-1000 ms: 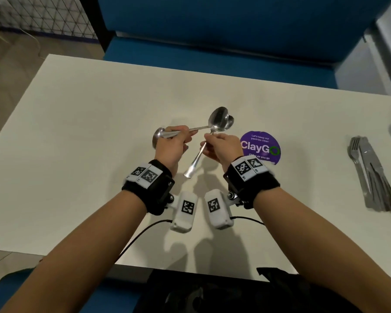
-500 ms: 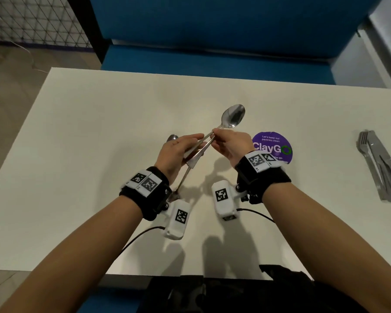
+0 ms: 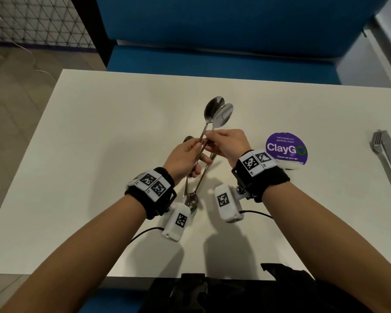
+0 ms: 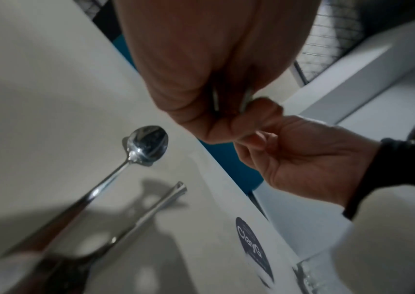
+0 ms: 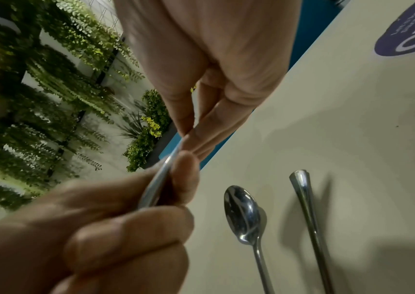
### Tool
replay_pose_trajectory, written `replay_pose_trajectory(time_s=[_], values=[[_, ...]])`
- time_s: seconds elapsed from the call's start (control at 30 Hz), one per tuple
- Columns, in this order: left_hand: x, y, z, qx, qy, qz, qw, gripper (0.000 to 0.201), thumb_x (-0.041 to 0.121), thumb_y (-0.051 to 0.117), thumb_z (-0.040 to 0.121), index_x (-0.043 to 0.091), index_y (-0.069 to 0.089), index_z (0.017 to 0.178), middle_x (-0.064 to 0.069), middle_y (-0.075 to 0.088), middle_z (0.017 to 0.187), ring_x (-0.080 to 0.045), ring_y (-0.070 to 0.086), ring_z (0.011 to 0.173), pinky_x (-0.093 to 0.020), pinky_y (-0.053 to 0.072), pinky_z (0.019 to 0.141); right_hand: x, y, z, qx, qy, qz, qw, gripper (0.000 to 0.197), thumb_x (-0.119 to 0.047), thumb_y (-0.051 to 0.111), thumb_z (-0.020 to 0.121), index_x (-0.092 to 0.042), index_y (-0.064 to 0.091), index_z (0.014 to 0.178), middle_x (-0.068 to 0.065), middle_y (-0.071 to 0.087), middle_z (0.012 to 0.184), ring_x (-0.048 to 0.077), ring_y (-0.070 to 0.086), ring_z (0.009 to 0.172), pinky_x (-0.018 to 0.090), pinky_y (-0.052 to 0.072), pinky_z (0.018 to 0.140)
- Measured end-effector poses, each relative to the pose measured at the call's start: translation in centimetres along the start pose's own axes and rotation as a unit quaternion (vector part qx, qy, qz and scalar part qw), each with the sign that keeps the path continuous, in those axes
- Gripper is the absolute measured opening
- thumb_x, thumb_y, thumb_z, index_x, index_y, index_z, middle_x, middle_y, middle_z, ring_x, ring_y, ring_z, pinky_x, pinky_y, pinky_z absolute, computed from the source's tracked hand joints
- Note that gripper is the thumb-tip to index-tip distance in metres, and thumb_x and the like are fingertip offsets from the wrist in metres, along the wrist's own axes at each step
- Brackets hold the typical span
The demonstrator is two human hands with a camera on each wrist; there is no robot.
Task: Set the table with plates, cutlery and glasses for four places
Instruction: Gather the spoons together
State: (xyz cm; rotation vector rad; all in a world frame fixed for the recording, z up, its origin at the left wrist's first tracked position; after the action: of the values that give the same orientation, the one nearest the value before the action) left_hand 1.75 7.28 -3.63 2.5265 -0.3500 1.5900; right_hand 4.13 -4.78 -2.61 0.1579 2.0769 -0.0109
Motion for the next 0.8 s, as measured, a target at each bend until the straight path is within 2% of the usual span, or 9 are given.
replay_pose_trajectory(time_s=[0.13, 0.2, 0.27, 0.4, 0.47, 0.53, 0.6, 0.67, 0.8], values=[[-0.9, -0.2, -0.2, -0.002, -0.033, -0.057, 0.998, 0.029, 0.027, 0.032, 0.104, 0.017, 0.054, 0.087, -0.001, 0.039, 0.058, -0.006, 0.028, 0.036, -0.016, 0.024, 0.039, 0.2, 0.7, 0.4, 0.008, -0.011, -0.021, 1.0, 0.014, 0.0, 0.063, 0.086, 0.011, 0.067, 0.093, 0.01, 0.063, 0.064, 0.007, 0.062, 0.045, 0.016, 0.057, 0.059], [-1.2, -0.6, -0.1, -0.005, -0.035, -0.034, 0.999, 0.032, 0.031, 0.031, 0.103, 0.017, 0.057, 0.09, 0.004, 0.033, 0.054, -0.005, 0.025, 0.037, -0.017, 0.024, 0.039, 0.4, 0.9, 0.7, 0.007, -0.014, -0.035, 0.999, 0.009, -0.002, 0.066, 0.085, 0.006, 0.069, 0.08, 0.008, 0.064, 0.059, 0.01, 0.062, 0.046, 0.023, 0.059, 0.067], [-1.4, -0.8, -0.1, -0.014, -0.03, 0.0, 0.999, 0.034, 0.03, 0.03, 0.103, 0.014, 0.059, 0.093, 0.007, 0.031, 0.052, -0.004, 0.026, 0.035, -0.017, 0.025, 0.038, 0.7, 1.0, 1.1, 0.013, -0.013, -0.074, 0.997, 0.013, -0.007, 0.069, 0.083, -0.001, 0.07, 0.071, 0.01, 0.064, 0.061, 0.016, 0.061, 0.051, 0.032, 0.058, 0.076], [-2.4, -1.6, -0.1, 0.009, -0.052, -0.006, 0.999, 0.035, 0.027, 0.028, 0.104, 0.016, 0.047, 0.077, 0.006, 0.03, 0.051, -0.004, 0.026, 0.034, -0.017, 0.025, 0.037, 1.0, 1.2, 1.1, 0.023, -0.046, -0.234, 0.971, 0.021, -0.023, 0.067, 0.086, -0.002, 0.074, 0.087, 0.007, 0.066, 0.067, 0.015, 0.062, 0.058, 0.029, 0.056, 0.072], [-2.9, -2.3, -0.1, 0.036, -0.059, -0.024, 0.997, 0.035, 0.028, 0.027, 0.104, 0.016, 0.043, 0.075, 0.008, 0.029, 0.047, -0.005, 0.023, 0.034, -0.017, 0.023, 0.037, 1.6, 1.6, 1.0, -0.018, -0.072, -0.391, 0.917, 0.018, -0.021, 0.066, 0.087, -0.008, 0.074, 0.096, 0.007, 0.072, 0.085, 0.016, 0.066, 0.075, 0.026, 0.053, 0.079], [-3.3, -3.0, -0.1, 0.054, -0.066, -0.032, 0.996, 0.035, 0.028, 0.026, 0.104, 0.017, 0.041, 0.074, 0.007, 0.028, 0.046, -0.007, 0.021, 0.036, -0.018, 0.019, 0.038, 3.2, 2.3, 0.9, -0.101, -0.066, -0.556, 0.823, 0.023, -0.01, 0.066, 0.084, -0.013, 0.072, 0.106, 0.001, 0.069, 0.101, 0.017, 0.064, 0.096, 0.022, 0.048, 0.085], [-3.4, -3.5, -0.1, 0.056, -0.069, -0.035, 0.995, 0.034, 0.027, 0.026, 0.104, 0.017, 0.042, 0.076, 0.003, 0.026, 0.053, -0.009, 0.02, 0.041, -0.02, 0.018, 0.042, 4.8, 2.8, 0.6, -0.176, -0.072, -0.658, 0.728, 0.028, -0.004, 0.065, 0.082, -0.015, 0.071, 0.106, -0.002, 0.06, 0.102, 0.022, 0.057, 0.109, 0.025, 0.046, 0.087], [-3.3, -3.6, -0.1, 0.053, -0.062, -0.029, 0.996, 0.031, 0.028, 0.027, 0.104, 0.017, 0.047, 0.083, 0.002, 0.027, 0.055, -0.01, 0.021, 0.044, -0.022, 0.019, 0.042, 5.4, 3.4, 0.2, -0.207, -0.111, -0.711, 0.663, 0.024, -0.008, 0.068, 0.08, -0.016, 0.07, 0.102, 0.004, 0.053, 0.11, 0.024, 0.047, 0.112, 0.03, 0.044, 0.085], [-3.1, -3.6, 0.2, 0.059, -0.049, -0.034, 0.996, 0.024, 0.028, 0.028, 0.104, 0.015, 0.048, 0.102, 0.002, 0.03, 0.058, -0.008, 0.024, 0.042, -0.02, 0.023, 0.04, 6.0, 4.0, -0.1, -0.24, -0.172, -0.768, 0.568, 0.013, -0.015, 0.065, 0.084, -0.013, 0.067, 0.096, 0.005, 0.053, 0.109, 0.022, 0.045, 0.109, 0.028, 0.035, 0.065]])
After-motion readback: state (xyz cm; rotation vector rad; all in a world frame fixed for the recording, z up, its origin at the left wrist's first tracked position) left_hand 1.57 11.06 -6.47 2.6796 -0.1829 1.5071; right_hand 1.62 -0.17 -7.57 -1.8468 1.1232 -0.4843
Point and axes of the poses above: each hand's wrist, its own z-axis towards the middle knuckle, its own y-axis out of the palm, x = y × z, the point moved 6 cm from there along z, towards the middle knuckle
